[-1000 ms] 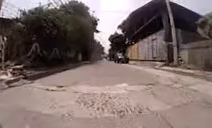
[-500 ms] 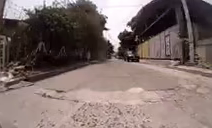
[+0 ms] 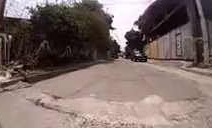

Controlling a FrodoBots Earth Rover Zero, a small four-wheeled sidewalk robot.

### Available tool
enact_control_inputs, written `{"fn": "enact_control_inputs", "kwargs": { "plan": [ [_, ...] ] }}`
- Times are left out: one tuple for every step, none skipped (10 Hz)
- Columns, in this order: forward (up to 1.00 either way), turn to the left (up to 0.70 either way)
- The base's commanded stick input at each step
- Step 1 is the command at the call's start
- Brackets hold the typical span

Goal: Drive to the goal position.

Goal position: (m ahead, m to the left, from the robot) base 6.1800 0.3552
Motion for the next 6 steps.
{"fn": "enact_control_inputs", "kwargs": {
  "plan": [
    [1.00, 0.03],
    [1.00, 0.03],
    [1.00, 0.03],
    [1.00, -0.09],
    [1.00, -0.37],
    [1.00, -0.37]
  ]
}}
